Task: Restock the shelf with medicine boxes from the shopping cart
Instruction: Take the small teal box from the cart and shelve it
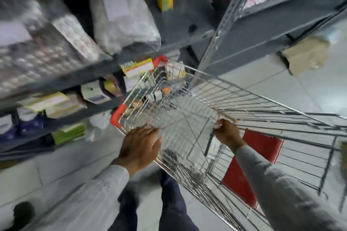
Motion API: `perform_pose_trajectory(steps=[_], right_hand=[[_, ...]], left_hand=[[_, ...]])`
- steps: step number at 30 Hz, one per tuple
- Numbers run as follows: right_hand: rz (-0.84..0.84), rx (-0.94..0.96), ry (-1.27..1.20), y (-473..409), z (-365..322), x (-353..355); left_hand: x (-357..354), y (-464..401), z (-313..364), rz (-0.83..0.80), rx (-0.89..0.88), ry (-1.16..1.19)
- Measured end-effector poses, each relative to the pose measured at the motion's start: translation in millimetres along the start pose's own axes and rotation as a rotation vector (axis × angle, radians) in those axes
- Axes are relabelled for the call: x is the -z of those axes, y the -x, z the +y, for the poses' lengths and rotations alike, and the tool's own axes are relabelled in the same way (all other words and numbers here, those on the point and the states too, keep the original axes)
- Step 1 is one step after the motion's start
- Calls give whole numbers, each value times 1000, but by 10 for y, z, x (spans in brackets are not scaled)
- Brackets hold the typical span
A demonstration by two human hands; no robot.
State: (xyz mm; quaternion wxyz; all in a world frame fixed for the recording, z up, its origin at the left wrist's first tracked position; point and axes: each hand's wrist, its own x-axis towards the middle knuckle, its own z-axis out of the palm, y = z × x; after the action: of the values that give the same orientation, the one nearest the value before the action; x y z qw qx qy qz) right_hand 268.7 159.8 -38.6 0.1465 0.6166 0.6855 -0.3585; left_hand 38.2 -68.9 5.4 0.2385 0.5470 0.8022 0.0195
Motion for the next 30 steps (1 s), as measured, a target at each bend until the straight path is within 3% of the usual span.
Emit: perform_pose_trajectory(steps=[6,9,12,17,21,25,28,30], right_hand=[[-50,-221,8,-293,691,-862],[19,-264,-29,-506,916,-1213],[146,-305,-72,-587,904,-1335],[108,-359,-107,-580,881,-1331],[92,-263,-128,-395,750,-1266],[121,-53,-165,-26,448,-1071],[156,89,-163,467,-89,-605],[193,165,-199,893,-527,-171]], left_hand=[[-52,-40,-71,22,-27,0],[-55,-64,-68,28,-46,22],[-52,-63,-82,53,-52,21],[-47,-51,-74,71,-40,37],[-21,-32,-57,65,-6,39],[67,8,5,23,25,44],[320,84,67,6,54,185],[636,181,107,79,61,278]])
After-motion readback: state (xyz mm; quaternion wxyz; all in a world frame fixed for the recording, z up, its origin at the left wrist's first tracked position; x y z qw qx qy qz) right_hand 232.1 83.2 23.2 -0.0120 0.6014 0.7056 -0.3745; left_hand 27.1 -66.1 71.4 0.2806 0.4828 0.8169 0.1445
